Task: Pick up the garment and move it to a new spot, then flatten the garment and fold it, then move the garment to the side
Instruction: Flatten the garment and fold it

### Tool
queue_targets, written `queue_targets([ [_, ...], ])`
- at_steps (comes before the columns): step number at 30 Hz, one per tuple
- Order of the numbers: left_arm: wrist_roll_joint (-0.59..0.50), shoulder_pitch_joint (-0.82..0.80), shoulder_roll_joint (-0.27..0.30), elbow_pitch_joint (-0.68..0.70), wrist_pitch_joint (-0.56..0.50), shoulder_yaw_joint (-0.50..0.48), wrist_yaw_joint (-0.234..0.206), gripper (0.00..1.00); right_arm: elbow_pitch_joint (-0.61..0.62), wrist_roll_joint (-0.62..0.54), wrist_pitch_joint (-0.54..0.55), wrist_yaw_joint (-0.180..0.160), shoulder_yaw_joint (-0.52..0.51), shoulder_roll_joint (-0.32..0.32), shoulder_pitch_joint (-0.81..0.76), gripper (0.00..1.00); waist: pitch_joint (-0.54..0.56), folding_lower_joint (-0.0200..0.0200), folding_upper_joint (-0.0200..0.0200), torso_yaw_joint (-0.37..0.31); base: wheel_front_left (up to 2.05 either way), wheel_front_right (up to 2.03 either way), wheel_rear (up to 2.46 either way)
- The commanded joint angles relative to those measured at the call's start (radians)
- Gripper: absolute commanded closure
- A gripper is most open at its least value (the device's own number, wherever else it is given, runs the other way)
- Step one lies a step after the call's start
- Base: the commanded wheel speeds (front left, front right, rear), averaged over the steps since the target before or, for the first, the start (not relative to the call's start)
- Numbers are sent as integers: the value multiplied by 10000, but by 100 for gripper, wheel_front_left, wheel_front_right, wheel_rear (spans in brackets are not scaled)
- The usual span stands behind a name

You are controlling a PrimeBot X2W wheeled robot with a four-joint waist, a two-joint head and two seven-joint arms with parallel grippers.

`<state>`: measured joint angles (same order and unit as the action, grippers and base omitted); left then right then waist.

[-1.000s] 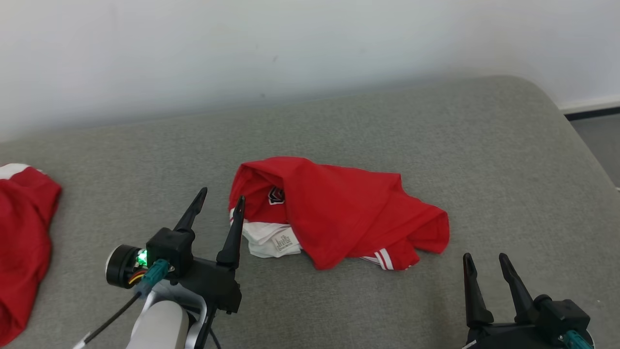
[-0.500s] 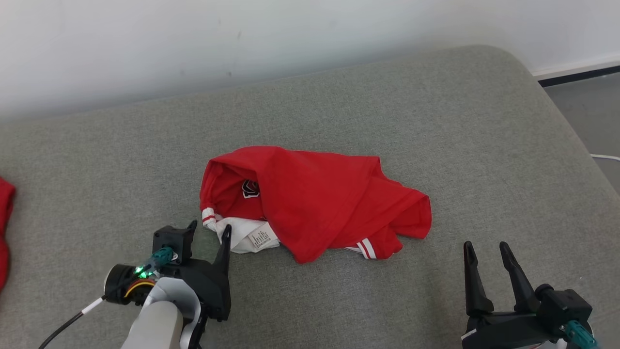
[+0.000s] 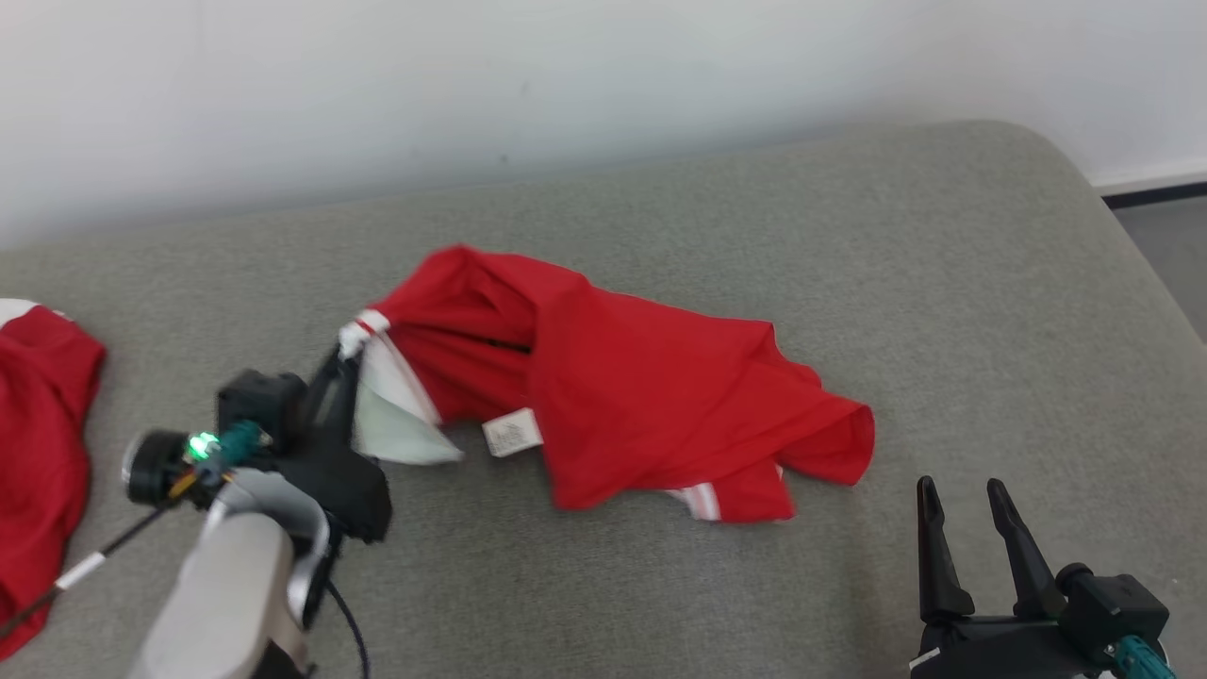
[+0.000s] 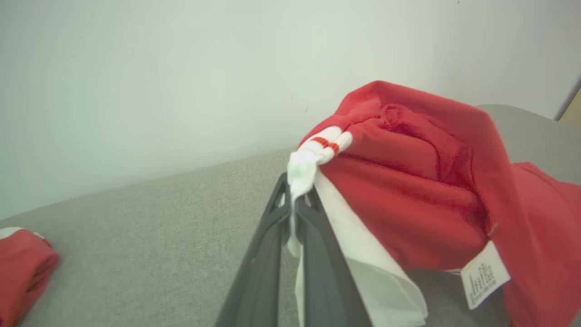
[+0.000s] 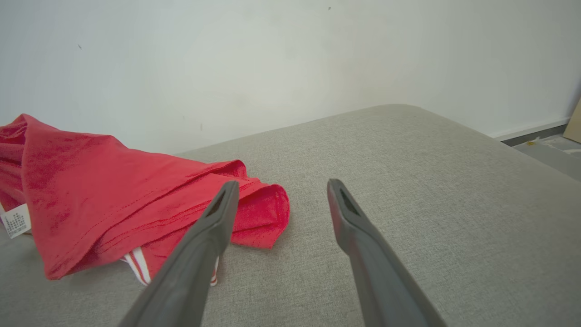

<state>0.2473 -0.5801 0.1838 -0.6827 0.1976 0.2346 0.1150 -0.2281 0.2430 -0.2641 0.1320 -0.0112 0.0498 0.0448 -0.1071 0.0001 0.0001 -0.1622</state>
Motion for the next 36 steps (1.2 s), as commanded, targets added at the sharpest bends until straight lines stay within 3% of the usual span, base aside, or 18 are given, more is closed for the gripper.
queue_targets([
  [1, -60, -186, 202, 202, 22, -29, 12, 100, 16, -3, -2, -24, -9, 13, -122, 0, 277, -1, -1, 404, 0, 0, 0],
  [6, -381, -373, 968, 1614, -338, 8, -71, 100, 47, 57, -2, -25, -27, 13, -294, 0, 471, -1, -1, 842, 0, 0, 0],
  [12, -308, 1221, 1376, 3697, -1405, 225, -160, 100, 73, 137, -2, -25, -84, 10, -418, 0, 497, -1, -1, 1124, 0, 0, 0],
  [15, 38, 3115, 1114, 4863, -1713, 340, -495, 100, 99, 186, -2, -25, -99, 13, -458, 0, 426, -1, -1, 1241, 0, 0, 0],
  [19, 303, 4740, 769, 5224, -1736, 591, -783, 100, 100, 94, -2, -25, -136, 10, -376, 0, 295, -1, -1, 1369, 0, 0, 0],
  [28, 590, 5990, 84, 4600, -1495, 1337, -627, 100, 80, -169, -3, -25, -223, 10, -303, 0, 284, -1, -1, 1748, 0, 0, 0],
  [29, 534, 5953, 55, 4570, -1374, 1371, -630, 97, 57, -185, -3, -24, -199, 11, -310, 0, 312, -1, -1, 1795, 0, 0, 0],
  [30, 541, 5866, -24, 4602, -1192, 1379, -636, 9, 51, -196, -3, -25, -205, 11, -328, 0, 354, -1, -1, 1858, 0, 0, 0],
  [31, 611, 5802, -110, 4643, -995, 1352, -627, 0, 54, -209, -3, -24, -219, 11, -356, 0, 394, -1, -1, 1910, 0, 0, 0],
  [36, 604, 5662, -145, 5157, 33, 1121, -698, 0, -11, -249, -3, -25, -251, 10, -496, 0, 662, -1, -1, 2117, 0, 0, 0],
])
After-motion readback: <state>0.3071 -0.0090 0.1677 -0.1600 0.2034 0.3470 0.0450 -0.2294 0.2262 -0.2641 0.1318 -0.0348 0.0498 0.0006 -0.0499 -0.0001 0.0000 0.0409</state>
